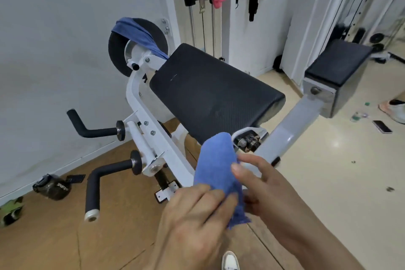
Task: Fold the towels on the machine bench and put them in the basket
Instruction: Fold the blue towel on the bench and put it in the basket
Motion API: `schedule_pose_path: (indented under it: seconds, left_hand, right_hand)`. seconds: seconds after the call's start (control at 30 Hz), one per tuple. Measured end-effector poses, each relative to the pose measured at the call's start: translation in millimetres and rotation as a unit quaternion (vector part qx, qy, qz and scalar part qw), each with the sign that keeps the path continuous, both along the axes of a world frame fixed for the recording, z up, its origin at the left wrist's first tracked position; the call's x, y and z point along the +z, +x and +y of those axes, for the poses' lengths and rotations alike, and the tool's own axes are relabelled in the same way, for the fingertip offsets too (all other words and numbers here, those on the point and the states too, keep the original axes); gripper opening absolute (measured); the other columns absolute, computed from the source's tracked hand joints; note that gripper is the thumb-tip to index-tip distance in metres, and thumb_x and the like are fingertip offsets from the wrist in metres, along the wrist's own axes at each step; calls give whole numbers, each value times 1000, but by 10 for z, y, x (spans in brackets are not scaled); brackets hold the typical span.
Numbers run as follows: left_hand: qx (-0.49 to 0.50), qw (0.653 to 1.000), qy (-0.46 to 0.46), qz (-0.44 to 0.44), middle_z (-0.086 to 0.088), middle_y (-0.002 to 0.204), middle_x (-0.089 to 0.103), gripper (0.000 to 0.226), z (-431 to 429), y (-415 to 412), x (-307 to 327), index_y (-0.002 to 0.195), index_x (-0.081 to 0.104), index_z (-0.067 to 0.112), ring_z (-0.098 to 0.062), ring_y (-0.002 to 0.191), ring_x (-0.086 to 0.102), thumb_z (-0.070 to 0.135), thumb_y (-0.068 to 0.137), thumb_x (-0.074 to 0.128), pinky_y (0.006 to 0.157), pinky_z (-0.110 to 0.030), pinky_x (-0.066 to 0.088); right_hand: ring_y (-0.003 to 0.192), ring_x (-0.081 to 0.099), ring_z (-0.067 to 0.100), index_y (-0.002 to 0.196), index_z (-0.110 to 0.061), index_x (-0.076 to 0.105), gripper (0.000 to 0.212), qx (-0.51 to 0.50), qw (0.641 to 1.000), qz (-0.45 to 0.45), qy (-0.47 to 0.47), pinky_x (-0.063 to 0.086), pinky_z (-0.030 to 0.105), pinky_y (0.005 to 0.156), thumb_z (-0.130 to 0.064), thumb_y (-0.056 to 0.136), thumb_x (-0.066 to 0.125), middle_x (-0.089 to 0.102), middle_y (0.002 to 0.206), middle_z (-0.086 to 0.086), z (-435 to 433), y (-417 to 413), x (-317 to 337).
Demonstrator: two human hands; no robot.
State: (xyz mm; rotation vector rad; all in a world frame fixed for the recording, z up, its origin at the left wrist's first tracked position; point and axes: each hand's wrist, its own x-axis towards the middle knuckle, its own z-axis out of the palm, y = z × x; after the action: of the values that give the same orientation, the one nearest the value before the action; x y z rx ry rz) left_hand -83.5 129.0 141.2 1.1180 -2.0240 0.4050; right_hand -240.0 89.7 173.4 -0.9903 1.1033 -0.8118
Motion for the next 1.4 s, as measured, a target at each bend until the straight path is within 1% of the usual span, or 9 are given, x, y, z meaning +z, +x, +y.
schedule_pose_path:
  seconds: [0.1,0.23,0.4,0.5,0.6,0.83,1.0,1.2,1.4]
  left_hand:
    - [-19,1000,12,6,5,106,57,14,200,-340,-123,104,64,22,-18,87,56,17,95,54,66,-34,46]
    - [-38,976,215,18,16,100,58,12,241,-765,-60,97,62,37,-13,89,55,29,90,58,73,-30,46]
    - [-35,937,269,220,17,103,52,39,111,-1375,81,108,55,50,-4,78,59,42,71,67,68,-17,52]
    - [-14,899,302,316,41,114,44,76,-135,-1953,233,124,32,60,0,96,58,53,60,73,74,-15,52]
    - [-51,870,354,339,55,106,46,86,-384,-2691,309,126,31,57,23,105,48,32,66,87,81,-1,42]
    - [-89,809,470,342,15,113,60,57,-956,-4003,366,109,52,44,0,98,62,34,62,82,78,-16,53]
    - [-90,825,479,284,8,97,63,52,-1383,-4477,360,98,53,36,-13,88,63,48,57,82,74,-30,56]
    - [-51,873,397,279,11,82,59,29,-2241,-4885,179,90,52,30,-8,74,55,42,73,73,63,-20,41]
    - [-4,863,382,329,19,94,58,23,-3448,-5061,-30,99,49,39,-5,89,56,26,88,65,73,-28,47]
  right_hand:
    - [76,71,17,107,-32,51,39,-63,996,57,-39,58,38,74,-29,77,76,73,92,-7,218,-223,-62]
    - [71,65,27,92,-33,50,27,-92,982,110,-122,54,39,62,-18,80,69,69,96,-4,349,-621,-53]
    - [86,67,24,103,-42,43,43,-80,950,182,-241,54,55,74,-8,83,60,66,103,-8,315,-1506,7]
    - [94,67,13,122,-53,37,67,-29,929,207,-307,56,37,77,1,86,51,66,112,-21,223,-2188,63]
    - [105,61,-1,135,-54,34,75,6,878,278,-389,48,17,84,-10,75,39,60,120,-30,48,-2888,81]
    - [103,48,1,126,-38,47,75,-5,752,505,-424,31,37,86,-9,63,18,58,117,-17,-433,-4113,-81]
    - [96,55,3,120,-43,41,71,30,767,507,-391,39,39,85,-4,61,33,54,116,-21,-849,-4591,-47]
    - [106,18,-32,129,-62,11,71,139,834,435,-311,23,20,94,-19,83,43,26,121,-42,-1768,-5164,-11]
    - [99,50,-2,108,-44,54,35,234,815,479,-226,42,32,94,-62,78,54,57,100,-22,-3362,-5576,-75]
